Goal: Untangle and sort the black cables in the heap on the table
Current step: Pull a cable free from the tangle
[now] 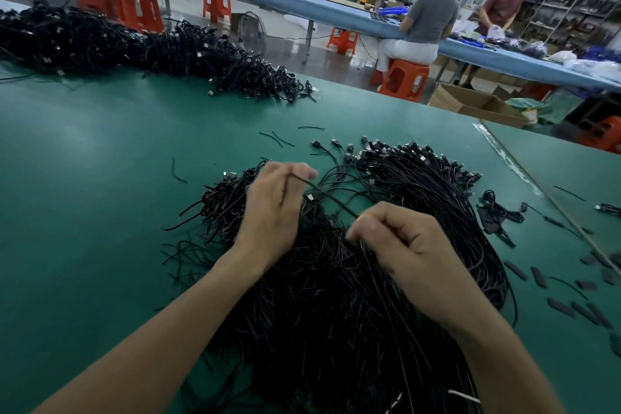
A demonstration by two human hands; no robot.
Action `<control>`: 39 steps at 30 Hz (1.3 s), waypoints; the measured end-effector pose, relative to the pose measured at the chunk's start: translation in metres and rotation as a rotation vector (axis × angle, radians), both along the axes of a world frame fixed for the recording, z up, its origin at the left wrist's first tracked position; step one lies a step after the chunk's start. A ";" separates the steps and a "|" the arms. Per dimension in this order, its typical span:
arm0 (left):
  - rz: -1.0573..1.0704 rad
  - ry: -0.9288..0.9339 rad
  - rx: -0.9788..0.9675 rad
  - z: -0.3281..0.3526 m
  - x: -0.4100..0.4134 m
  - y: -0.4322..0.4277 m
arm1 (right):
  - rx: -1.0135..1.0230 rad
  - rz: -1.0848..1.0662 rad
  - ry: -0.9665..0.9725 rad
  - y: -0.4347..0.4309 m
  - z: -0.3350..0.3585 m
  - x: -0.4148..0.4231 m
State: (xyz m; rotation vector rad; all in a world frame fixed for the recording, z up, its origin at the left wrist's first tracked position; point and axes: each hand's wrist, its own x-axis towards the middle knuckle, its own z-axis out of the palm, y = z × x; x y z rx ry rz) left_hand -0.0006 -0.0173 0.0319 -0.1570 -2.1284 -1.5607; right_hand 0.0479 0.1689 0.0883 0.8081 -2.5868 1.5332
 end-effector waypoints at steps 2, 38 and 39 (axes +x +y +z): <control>0.089 0.161 0.084 0.011 0.003 -0.005 | 0.074 -0.195 0.044 0.014 -0.007 -0.007; -0.974 -0.752 0.347 0.011 0.048 -0.018 | -0.103 -0.156 -0.041 -0.006 -0.036 -0.028; -1.014 -0.741 0.454 0.016 0.051 -0.015 | -0.125 -0.134 -0.061 -0.008 -0.036 -0.027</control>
